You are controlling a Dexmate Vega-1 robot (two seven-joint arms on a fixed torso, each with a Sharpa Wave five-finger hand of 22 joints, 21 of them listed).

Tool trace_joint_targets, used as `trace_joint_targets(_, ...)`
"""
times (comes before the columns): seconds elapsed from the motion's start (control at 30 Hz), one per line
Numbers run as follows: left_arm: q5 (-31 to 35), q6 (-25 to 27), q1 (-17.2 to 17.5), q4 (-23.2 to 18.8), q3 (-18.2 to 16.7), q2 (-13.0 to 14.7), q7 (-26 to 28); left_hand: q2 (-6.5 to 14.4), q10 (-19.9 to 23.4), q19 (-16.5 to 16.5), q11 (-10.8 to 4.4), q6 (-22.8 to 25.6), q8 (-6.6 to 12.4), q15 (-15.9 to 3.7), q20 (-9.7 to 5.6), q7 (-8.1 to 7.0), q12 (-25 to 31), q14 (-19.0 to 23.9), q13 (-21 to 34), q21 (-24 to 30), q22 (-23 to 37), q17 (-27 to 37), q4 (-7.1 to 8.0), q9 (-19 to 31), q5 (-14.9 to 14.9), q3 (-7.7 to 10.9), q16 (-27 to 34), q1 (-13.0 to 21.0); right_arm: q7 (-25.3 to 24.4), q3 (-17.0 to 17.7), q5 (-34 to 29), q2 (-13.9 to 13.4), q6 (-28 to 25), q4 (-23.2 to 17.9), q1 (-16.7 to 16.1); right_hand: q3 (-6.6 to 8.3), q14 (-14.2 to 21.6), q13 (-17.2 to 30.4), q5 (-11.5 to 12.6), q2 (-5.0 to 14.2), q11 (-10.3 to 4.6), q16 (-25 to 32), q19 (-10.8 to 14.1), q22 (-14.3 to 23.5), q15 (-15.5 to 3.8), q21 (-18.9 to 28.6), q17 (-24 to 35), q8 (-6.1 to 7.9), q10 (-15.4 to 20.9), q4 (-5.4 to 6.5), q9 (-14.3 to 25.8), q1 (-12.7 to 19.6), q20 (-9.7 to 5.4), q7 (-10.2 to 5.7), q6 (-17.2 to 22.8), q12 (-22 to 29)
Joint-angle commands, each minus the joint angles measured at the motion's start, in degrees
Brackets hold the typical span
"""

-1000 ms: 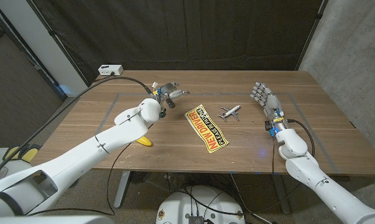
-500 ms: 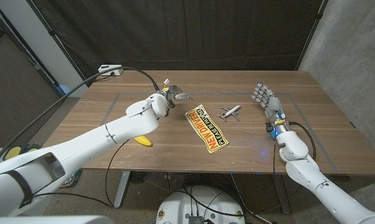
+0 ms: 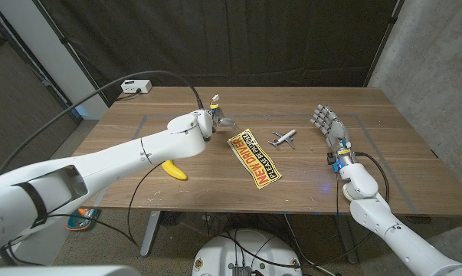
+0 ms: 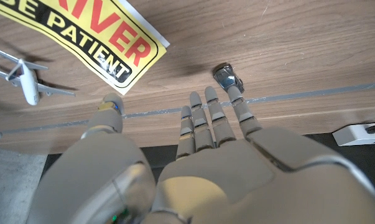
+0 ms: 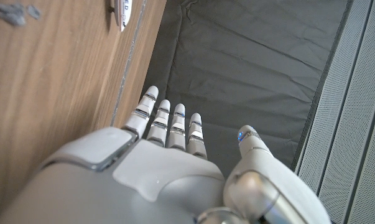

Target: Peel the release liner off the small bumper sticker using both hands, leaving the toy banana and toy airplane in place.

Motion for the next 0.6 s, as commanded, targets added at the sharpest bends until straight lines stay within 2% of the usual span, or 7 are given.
trace_joint_targets(0.03, -0.02, 8.37, -11.01, 1.79, 12.59, -2.45, -3.79, 0.64, 1.28, 1.18, 0.0, 1.9, 0.12, -0.34, 0.18, -0.14, 1.17, 1.8, 0.64, 0.82, 0.51, 0.88, 0.24, 0.25, 0.22, -0.75, 1.37, 0.68, 0.99, -0.13, 0.67, 0.9, 1.18, 2.42, 0.88, -0.37, 0.57, 0.23, -0.15, -0.01, -0.06, 0.45, 0.23, 0.33, -0.14, -0.37, 0.21, 0.02, 0.69, -0.1, 0.27, -0.53, 0.04, -0.22, 0.52, 0.31)
trace_joint_targets(0.13, 0.28, 8.22, -10.38, 1.95, 12.85, -2.61, -0.31, 0.87, 1.8, 1.59, -0.13, 2.58, 0.06, -0.65, 0.14, -0.07, 1.71, 2.46, 0.92, 1.11, 0.68, 1.31, 0.38, 0.25, 0.19, -1.08, 1.94, 0.72, 1.08, -0.05, 0.84, 0.87, 1.19, 2.56, 0.9, -0.43, 0.6, 0.23, -0.16, -0.03, -0.07, 0.46, 0.24, 0.33, -0.14, -0.4, 0.22, 0.03, 0.72, -0.09, 0.27, -0.6, 0.06, -0.17, 0.58, 0.3)
trace_joint_targets(0.23, 2.22, 8.96, -10.33, 2.26, 14.54, -2.95, 3.73, 1.47, 0.09, 0.05, -1.05, 1.87, -0.87, -1.13, -0.6, -2.46, 1.74, 1.11, 1.56, 0.82, 0.99, 2.27, 0.24, 0.25, 0.2, -1.47, 2.18, 1.56, 1.25, 0.01, 1.01, 0.85, 1.21, 2.71, 0.96, -0.51, 0.68, 0.24, -0.16, -0.02, 0.11, 0.5, 0.27, 0.33, -0.1, -0.42, 0.25, 0.04, 0.81, -0.09, 0.28, -0.68, 0.03, -0.08, 0.65, 0.31)
trace_joint_targets(0.3, 1.99, 8.13, -9.69, 2.29, 13.58, -2.64, 5.31, 1.53, -1.92, -1.96, -1.17, 1.1, -1.54, -0.93, -0.21, -4.65, 1.56, -0.4, 2.14, 0.31, 1.26, 3.17, -0.19, 0.26, 0.31, -1.82, 2.33, 2.72, 1.33, 0.05, 1.09, 0.77, 1.17, 2.7, 0.99, -0.55, 0.67, 0.24, -0.16, -0.02, 0.04, 0.49, 0.31, 0.33, -0.12, -0.43, 0.27, 0.04, 0.88, -0.09, 0.28, -0.74, 0.0, -0.08, 0.69, 0.32)
trace_joint_targets(0.33, 2.01, 7.74, -9.8, 2.31, 13.59, -2.45, 5.71, 1.69, -2.86, -3.1, -0.92, 0.92, -1.75, -0.49, -0.02, -5.0, 1.54, -2.0, 2.52, 0.03, 1.44, 3.76, -0.28, 0.28, 0.39, -2.04, 2.2, 3.26, 1.33, 0.07, 1.09, 0.73, 1.14, 2.67, 0.99, -0.57, 0.69, 0.24, -0.15, -0.01, 0.07, 0.51, 0.3, 0.34, -0.09, -0.45, 0.28, 0.05, 0.94, -0.08, 0.28, -0.77, 0.02, -0.06, 0.72, 0.34)
trace_joint_targets(0.5, 1.3, 4.75, -10.87, 2.97, 13.44, -1.67, 5.06, 1.91, -3.51, -3.45, -1.27, 1.54, -1.63, -0.53, -0.19, -5.64, 1.8, -3.03, 3.05, 0.1, 1.67, 4.58, -0.52, 0.31, 0.56, -2.24, 2.48, 4.26, 1.43, 0.19, 1.34, 0.66, 1.14, 2.61, 0.86, -0.65, 0.77, 0.25, -0.15, 0.01, 0.1, 0.54, 0.33, 0.34, -0.06, -0.48, 0.31, 0.05, 1.1, -0.05, 0.28, -0.88, 0.05, -0.05, 0.8, 0.37)
trace_joint_targets(0.6, 0.8, -1.34, -9.97, 4.97, 11.53, -0.84, 5.07, 2.95, -2.26, -2.41, -2.51, 4.36, -0.88, -1.43, -1.16, -5.84, 3.37, -2.42, 4.05, 0.93, 2.06, 5.99, -0.87, 0.34, 0.77, -2.23, 3.84, 6.46, 1.5, 0.29, 1.53, 0.71, 1.3, 2.75, 0.69, -0.72, 0.81, 0.25, -0.15, 0.05, 0.17, 0.57, 0.36, 0.34, -0.04, -0.51, 0.35, 0.05, 1.18, -0.01, 0.28, -0.99, 0.04, -0.04, 0.83, 0.37)
